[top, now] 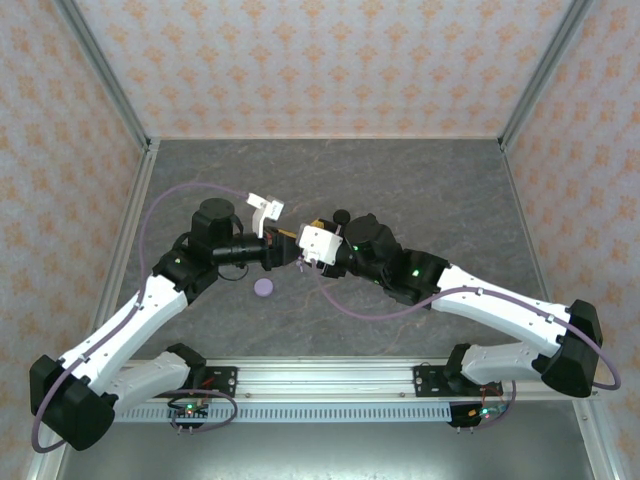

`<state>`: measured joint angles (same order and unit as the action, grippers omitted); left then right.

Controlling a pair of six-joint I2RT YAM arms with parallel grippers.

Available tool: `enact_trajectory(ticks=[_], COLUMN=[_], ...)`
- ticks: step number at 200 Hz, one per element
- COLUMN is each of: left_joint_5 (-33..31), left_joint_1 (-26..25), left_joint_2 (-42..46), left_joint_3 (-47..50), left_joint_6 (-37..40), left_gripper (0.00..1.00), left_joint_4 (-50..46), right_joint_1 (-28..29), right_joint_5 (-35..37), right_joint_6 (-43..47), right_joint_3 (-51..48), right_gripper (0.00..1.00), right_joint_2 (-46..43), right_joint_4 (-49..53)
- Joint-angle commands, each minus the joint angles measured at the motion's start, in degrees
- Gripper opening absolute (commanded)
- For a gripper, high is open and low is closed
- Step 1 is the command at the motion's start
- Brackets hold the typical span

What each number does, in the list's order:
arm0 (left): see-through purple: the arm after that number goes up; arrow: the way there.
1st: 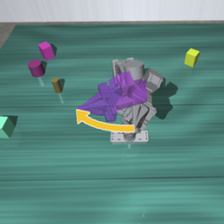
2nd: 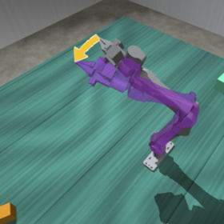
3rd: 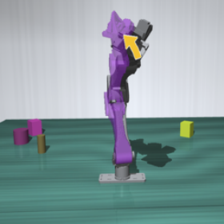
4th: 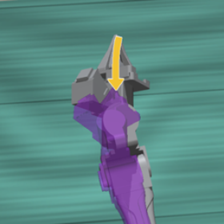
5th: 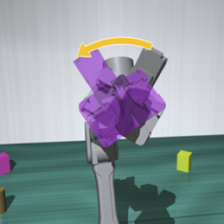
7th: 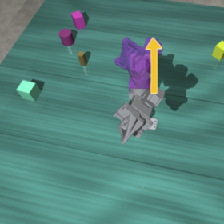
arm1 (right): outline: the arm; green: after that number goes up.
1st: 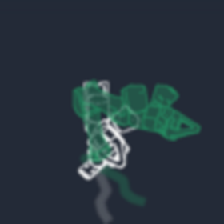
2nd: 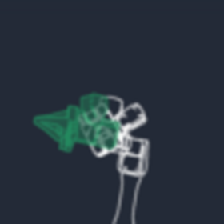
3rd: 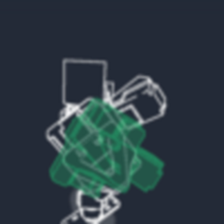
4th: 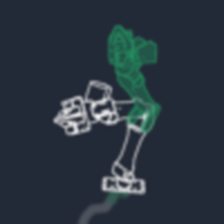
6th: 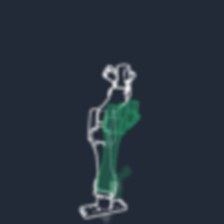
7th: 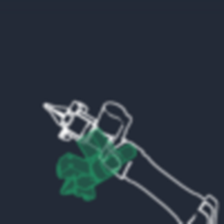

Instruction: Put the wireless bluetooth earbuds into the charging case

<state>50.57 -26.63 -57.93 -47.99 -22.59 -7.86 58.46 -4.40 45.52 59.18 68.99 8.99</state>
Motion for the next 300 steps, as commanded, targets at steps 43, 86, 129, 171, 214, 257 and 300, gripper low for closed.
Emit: enact_trajectory(ticks=[43,86,129,171,214,257,300], left_joint_5=[-3.9,-7.0,-10.3,-16.1,-17.5,-18.0,-19.1], left_joint_1=[-1.6,-2.8,-5.7,-9.3,-11.0,-11.6,-11.7], left_joint_2=[2.4,2.4,1.9,4.1,4.7,4.6,4.5], left_joint_3=[3.1,10.7,15.0,19.6,20.5,20.1,19.4], left_joint_6=[4.4,10.2,20.1,25.7,26.8,26.7,26.7], left_gripper=[0.13,0.01,0.0,0.0,0.0,0.0,0.0], left_joint_4=[7.6,18.8,23.1,28.0,28.6,28.3,26.8], right_joint_1=[-1.5,-5.8,-13.1,-14.6,-14.7,-14.7,-14.7], right_joint_5=[-4.6,-13.5,-20.6,-19.3,-20.7,-21.4,-20.3], right_joint_6=[-9.4,-19.9,-45.1,-55.4,-54.2,-53.7,-53.5], right_joint_3=[-0.4,-5.7,-19.6,-25.6,-24.7,-25.4,-26.4], right_gripper=[0.7,0.98,0.99,1.0,0.99,0.97,0.96], right_joint_2=[-4.7,-12.5,-19.3,-18.8,-15.4,-13.5,-12.8], right_joint_4=[3.2,4.0,-16.3,-26.0,-26.0,-26.9,-27.1])
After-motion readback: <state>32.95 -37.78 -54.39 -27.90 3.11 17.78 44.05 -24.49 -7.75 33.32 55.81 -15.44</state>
